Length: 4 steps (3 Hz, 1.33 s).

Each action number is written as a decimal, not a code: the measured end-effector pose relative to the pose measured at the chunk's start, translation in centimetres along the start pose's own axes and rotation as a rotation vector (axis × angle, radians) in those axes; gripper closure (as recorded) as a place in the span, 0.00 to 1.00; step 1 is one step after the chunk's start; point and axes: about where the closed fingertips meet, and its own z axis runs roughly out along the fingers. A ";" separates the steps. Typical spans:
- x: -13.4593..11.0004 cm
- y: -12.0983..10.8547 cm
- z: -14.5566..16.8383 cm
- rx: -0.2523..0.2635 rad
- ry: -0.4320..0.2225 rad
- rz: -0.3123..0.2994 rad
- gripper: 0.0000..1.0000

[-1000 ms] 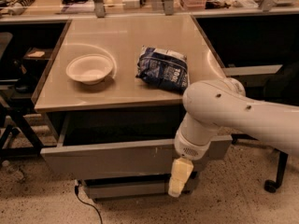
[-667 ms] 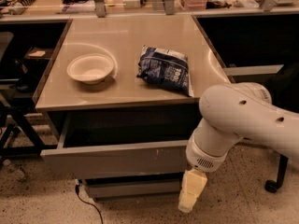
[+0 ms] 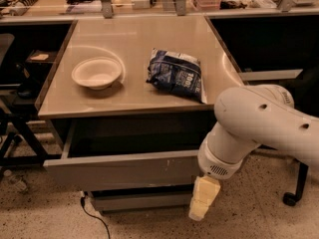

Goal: Open top drawer

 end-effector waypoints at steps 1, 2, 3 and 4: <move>-0.7 -1.2 -0.6 0.034 -0.013 -0.012 0.00; -1.0 -1.8 1.2 0.025 0.004 -0.016 0.00; -1.5 -2.7 3.1 0.009 0.013 -0.023 0.00; -2.2 -4.2 3.7 0.016 0.020 -0.041 0.00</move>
Offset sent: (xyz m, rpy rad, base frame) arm 0.0264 0.0127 -0.0332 -0.0255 -0.0042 0.0136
